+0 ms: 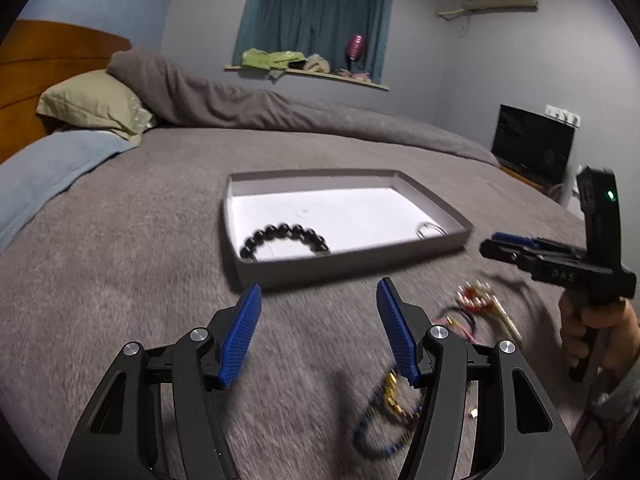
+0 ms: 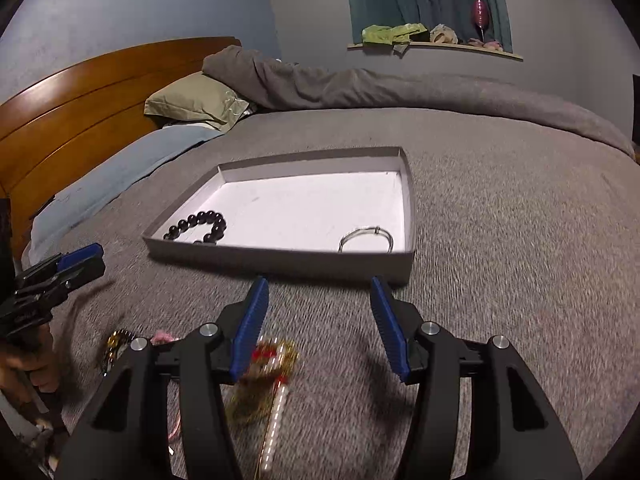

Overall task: Organize jewelry
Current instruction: 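Grasp the brown beaded bracelet with the left gripper, then grasp the gold chain with red beads with the right gripper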

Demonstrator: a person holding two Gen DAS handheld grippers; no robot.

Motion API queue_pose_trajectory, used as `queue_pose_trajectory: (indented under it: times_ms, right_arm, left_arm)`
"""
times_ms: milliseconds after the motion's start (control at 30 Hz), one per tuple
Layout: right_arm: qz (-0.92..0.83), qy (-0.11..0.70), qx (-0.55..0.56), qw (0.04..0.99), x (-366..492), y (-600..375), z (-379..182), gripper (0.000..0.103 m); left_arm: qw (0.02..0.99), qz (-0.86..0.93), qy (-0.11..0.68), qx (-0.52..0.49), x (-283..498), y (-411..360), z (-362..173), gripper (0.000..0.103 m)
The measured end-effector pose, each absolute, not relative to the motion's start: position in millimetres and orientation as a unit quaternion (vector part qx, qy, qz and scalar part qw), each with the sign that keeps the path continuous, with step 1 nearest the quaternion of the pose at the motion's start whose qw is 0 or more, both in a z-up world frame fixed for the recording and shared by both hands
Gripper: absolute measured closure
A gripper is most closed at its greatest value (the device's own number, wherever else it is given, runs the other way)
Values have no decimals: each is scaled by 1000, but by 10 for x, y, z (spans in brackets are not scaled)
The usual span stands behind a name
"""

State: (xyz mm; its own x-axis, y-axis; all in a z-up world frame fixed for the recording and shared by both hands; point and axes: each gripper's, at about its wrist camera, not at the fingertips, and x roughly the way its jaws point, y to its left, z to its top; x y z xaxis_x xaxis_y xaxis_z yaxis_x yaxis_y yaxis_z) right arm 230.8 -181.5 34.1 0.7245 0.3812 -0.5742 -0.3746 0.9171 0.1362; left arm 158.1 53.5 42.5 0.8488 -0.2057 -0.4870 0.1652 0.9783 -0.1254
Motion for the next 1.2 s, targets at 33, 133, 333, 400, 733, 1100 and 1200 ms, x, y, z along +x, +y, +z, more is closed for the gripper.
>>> queue_pose_trajectory:
  times_ms: [33, 133, 333, 400, 733, 1100, 1200]
  right_arm:
    - [204, 312, 7, 928, 2280, -1820, 329, 50]
    - [206, 316, 6, 926, 2210, -1827, 295, 49]
    - [205, 320, 9, 925, 2137, -1858, 263, 49]
    - [206, 322, 9, 924, 2123, -1865, 246, 49]
    - [215, 334, 10, 918, 2130, -1870, 191, 49]
    - [240, 340, -14, 909, 2090, -1713, 170, 45]
    - [247, 339, -25, 907, 2068, -1662, 172, 45]
  left_arm:
    - [960, -103, 258, -36, 1544, 503, 406, 42]
    - [957, -119, 264, -21, 1470, 407, 354, 42]
    - [948, -152, 280, 6, 1401, 238, 248, 58]
    - [944, -161, 288, 13, 1400, 196, 210, 68]
    - [936, -169, 306, 31, 1412, 141, 113, 95]
    - [953, -155, 261, -16, 1378, 337, 328, 96]
    - [955, -148, 257, -23, 1386, 381, 357, 96]
